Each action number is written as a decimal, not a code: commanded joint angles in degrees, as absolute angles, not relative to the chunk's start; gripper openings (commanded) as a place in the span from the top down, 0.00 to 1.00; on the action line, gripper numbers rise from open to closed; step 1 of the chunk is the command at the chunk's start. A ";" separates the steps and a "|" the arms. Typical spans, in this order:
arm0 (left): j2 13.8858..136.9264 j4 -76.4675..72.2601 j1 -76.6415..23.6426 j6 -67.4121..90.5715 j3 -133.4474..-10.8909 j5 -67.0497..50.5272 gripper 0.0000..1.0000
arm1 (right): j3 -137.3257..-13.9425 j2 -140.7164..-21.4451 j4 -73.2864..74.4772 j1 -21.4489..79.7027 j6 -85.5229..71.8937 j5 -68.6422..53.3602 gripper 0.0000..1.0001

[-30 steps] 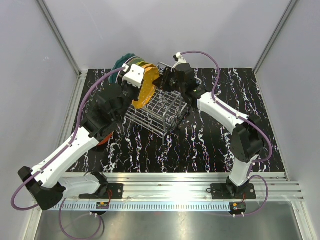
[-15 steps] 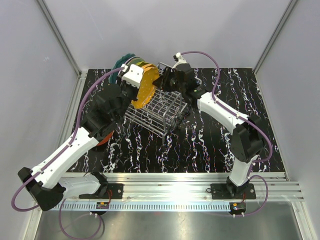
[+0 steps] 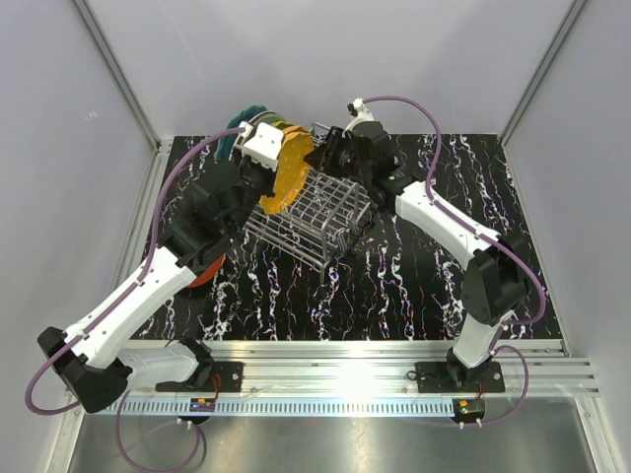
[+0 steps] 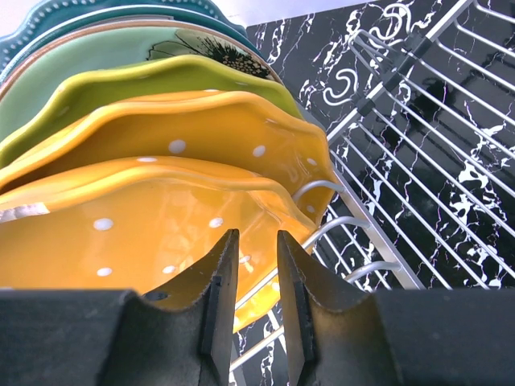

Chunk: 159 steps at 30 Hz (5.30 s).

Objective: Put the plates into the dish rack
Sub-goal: Insert the plate into the dish rack, then grab a plate with the left arm

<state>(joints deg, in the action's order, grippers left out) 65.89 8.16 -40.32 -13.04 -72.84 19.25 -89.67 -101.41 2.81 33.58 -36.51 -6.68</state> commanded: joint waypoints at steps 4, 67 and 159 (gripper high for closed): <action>67.32 7.03 -39.99 -12.13 -75.06 18.46 0.86 | -90.79 -99.14 0.53 33.22 -36.91 -7.47 0.67; 75.32 10.72 -39.99 -10.11 -76.46 15.82 0.92 | -93.78 -95.01 3.60 33.22 -36.39 -8.26 0.57; 40.43 50.64 -23.83 63.55 -44.57 36.67 0.14 | -67.77 -60.91 16.08 32.61 -22.06 -2.82 0.48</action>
